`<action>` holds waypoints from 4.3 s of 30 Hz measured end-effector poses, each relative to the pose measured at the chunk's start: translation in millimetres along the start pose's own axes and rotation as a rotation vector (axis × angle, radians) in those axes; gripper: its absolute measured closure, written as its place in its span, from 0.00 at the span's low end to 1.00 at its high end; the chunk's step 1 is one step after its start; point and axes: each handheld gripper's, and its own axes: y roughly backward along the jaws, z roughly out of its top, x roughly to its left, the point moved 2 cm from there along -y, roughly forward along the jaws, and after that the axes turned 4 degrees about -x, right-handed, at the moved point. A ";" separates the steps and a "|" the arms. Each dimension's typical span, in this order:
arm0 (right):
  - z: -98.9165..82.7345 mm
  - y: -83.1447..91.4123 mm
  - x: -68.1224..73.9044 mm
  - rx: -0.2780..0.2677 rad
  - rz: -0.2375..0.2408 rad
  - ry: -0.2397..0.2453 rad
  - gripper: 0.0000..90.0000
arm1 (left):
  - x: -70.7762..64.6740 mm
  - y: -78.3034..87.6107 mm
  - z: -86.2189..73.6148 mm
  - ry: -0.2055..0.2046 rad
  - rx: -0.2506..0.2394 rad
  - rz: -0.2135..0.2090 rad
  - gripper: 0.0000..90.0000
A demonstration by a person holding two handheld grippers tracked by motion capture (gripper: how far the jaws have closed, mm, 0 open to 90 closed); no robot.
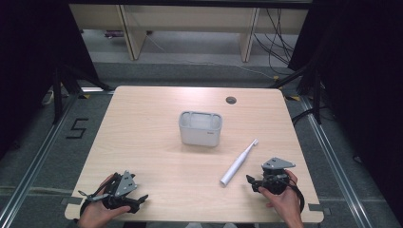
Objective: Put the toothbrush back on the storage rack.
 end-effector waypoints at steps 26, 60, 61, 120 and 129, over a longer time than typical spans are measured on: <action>9.1 -1.4 6.5 -0.045 0.030 -0.004 0.29 | 0.0 -0.9 -0.4 0.001 0.004 0.000 0.18; 52.5 -37.3 53.8 -0.089 0.183 0.138 0.98 | -0.3 -1.5 -0.9 0.003 0.007 -0.003 0.18; 53.3 -39.2 54.0 -0.089 0.190 0.153 0.99 | -0.3 -1.5 -1.0 0.005 0.007 -0.003 0.18; 25.2 -38.3 52.1 0.017 0.254 0.096 1.00 | 0.5 0.3 -1.4 0.007 0.002 -0.003 0.18; 19.3 -28.2 43.0 0.031 0.249 0.084 1.00 | 0.4 0.4 -1.2 0.006 0.000 -0.001 0.18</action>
